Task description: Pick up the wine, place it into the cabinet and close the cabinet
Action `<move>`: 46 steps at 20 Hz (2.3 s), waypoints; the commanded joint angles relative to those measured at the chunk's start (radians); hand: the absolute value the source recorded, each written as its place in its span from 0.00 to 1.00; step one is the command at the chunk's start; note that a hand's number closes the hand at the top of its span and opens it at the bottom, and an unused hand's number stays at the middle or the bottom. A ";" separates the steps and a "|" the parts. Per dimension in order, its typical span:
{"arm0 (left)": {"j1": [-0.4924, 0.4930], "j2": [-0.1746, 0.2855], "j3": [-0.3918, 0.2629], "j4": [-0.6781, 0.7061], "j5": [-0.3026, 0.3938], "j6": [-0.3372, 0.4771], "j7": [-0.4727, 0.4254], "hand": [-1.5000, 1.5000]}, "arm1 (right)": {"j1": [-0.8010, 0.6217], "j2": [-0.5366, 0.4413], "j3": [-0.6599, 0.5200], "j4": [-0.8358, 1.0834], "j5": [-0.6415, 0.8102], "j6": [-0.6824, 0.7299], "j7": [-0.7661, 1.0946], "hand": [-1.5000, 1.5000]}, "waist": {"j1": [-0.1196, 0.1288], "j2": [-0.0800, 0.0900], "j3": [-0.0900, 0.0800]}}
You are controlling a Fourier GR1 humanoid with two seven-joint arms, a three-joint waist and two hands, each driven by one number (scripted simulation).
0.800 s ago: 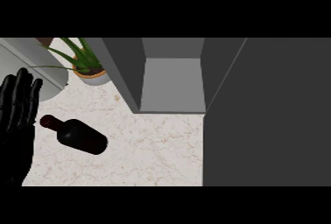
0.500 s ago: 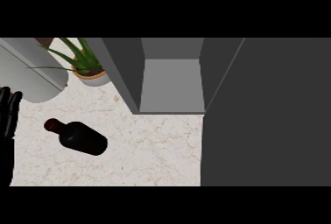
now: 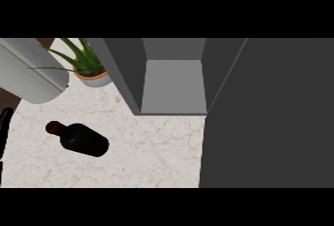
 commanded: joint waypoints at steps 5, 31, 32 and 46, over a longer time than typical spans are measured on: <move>-0.068 0.007 -0.003 -0.100 -0.011 0.098 0.175 0.00 | -0.214 -0.006 0.001 -0.090 -0.014 -0.075 0.276 0.00 | 0.000 0.002 0.000; -0.134 0.001 0.017 0.022 -0.094 0.171 0.187 0.00 | -0.495 -0.055 -0.060 -0.192 0.006 -0.191 0.675 0.00 | -0.006 0.001 -0.001; -0.212 0.001 -0.028 0.064 -0.190 0.228 0.215 0.00 | -0.576 -0.066 -0.096 -0.165 -0.020 -0.205 0.706 0.00 | -0.010 0.001 0.000; -0.050 -0.003 0.090 0.273 -0.043 0.062 -0.015 0.00 | -0.711 -0.081 -0.104 -0.119 0.000 -0.240 0.777 0.00 | -0.003 0.001 -0.001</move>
